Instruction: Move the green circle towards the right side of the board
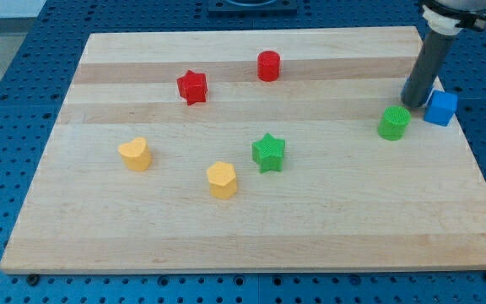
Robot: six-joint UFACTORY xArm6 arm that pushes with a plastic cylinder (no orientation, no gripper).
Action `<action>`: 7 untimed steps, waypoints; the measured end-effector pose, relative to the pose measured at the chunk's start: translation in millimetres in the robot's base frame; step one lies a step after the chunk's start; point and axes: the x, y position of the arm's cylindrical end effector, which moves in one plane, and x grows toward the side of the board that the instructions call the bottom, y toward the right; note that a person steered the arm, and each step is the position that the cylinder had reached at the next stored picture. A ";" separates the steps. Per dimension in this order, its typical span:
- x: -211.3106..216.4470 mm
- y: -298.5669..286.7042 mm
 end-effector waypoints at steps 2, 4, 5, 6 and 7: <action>0.0 -56.7; 16.6 -86.7; 36.7 -86.7; 61.7 -86.7; 68.1 -86.7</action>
